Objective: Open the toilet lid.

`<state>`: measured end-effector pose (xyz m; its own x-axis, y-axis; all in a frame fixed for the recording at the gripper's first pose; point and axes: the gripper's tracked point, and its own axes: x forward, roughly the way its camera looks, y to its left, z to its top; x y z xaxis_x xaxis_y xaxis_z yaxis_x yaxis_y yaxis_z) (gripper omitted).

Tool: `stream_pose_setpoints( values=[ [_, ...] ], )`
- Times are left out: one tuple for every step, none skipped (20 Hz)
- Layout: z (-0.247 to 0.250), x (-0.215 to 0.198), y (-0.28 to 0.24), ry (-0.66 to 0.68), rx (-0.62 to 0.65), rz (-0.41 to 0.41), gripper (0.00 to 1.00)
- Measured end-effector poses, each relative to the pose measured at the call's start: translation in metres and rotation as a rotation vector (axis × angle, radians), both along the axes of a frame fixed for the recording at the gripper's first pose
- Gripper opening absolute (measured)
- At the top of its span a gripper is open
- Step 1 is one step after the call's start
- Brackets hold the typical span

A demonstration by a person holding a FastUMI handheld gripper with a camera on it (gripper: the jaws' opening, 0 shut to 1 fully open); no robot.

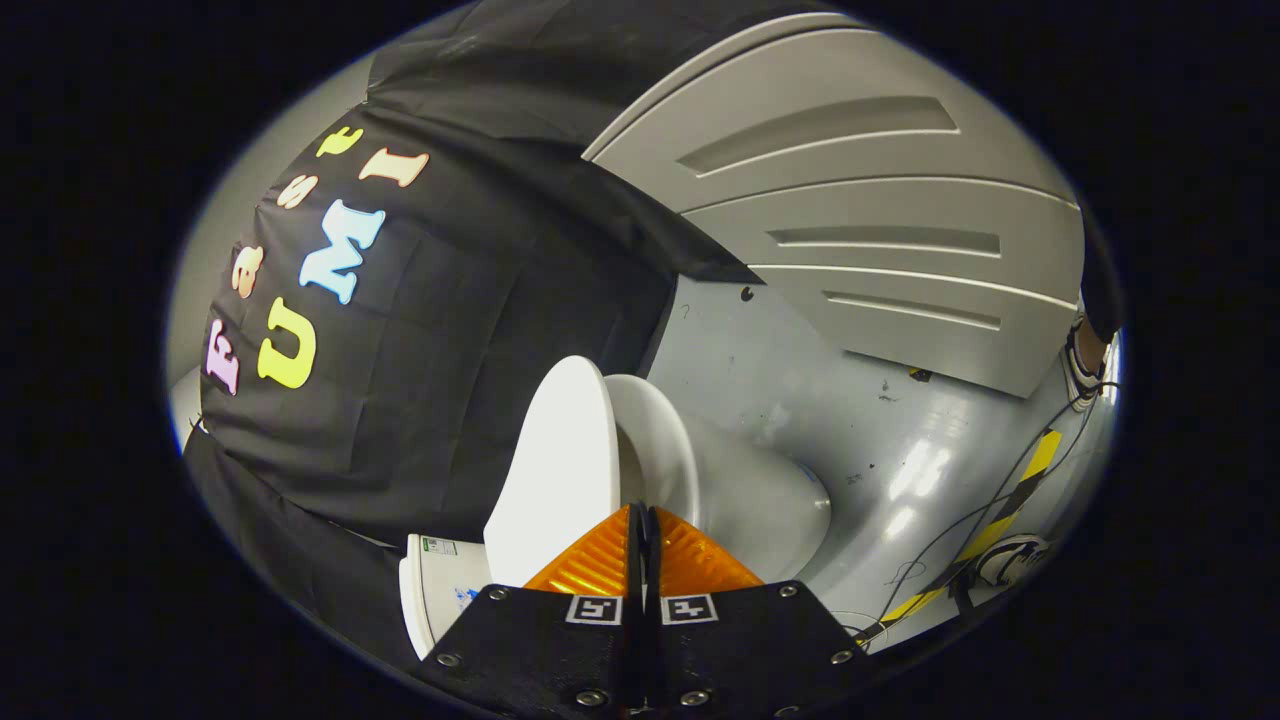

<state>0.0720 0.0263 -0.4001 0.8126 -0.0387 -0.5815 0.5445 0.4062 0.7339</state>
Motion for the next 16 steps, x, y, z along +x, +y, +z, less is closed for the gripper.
stream_pose_setpoints(
  values=[
    [0.007, 0.000, 0.001, -0.002, -0.016, 0.003, 0.00],
    [0.016, 0.001, 0.002, -0.004, -0.037, 0.006, 0.00],
    [0.023, 0.003, 0.005, 0.000, -0.057, 0.012, 0.00],
    [0.031, 0.004, 0.007, 0.000, -0.084, 0.017, 0.00],
    [0.039, 0.005, 0.008, 0.001, -0.108, 0.025, 0.00],
    [0.048, 0.006, 0.009, -0.002, -0.128, 0.030, 0.00],
    [0.058, 0.007, 0.010, -0.008, -0.148, 0.034, 0.00],
    [0.067, 0.007, 0.011, -0.018, -0.169, 0.039, 0.00],
    [0.074, 0.008, 0.015, -0.026, -0.194, 0.045, 0.00],
    [0.083, 0.010, 0.017, -0.035, -0.229, 0.052, 0.00],
    [0.091, 0.012, 0.021, -0.045, -0.265, 0.060, 0.00],
    [0.100, 0.012, 0.024, -0.053, -0.297, 0.072, 0.00],
    [0.108, 0.014, 0.028, -0.060, -0.319, 0.079, 0.00],
    [0.118, 0.015, 0.032, -0.070, -0.343, 0.090, 0.00],
    [0.128, 0.016, 0.037, -0.083, -0.362, 0.098, 0.00],
    [0.137, 0.018, 0.040, -0.092, -0.383, 0.105, 0.00]
  ],
)
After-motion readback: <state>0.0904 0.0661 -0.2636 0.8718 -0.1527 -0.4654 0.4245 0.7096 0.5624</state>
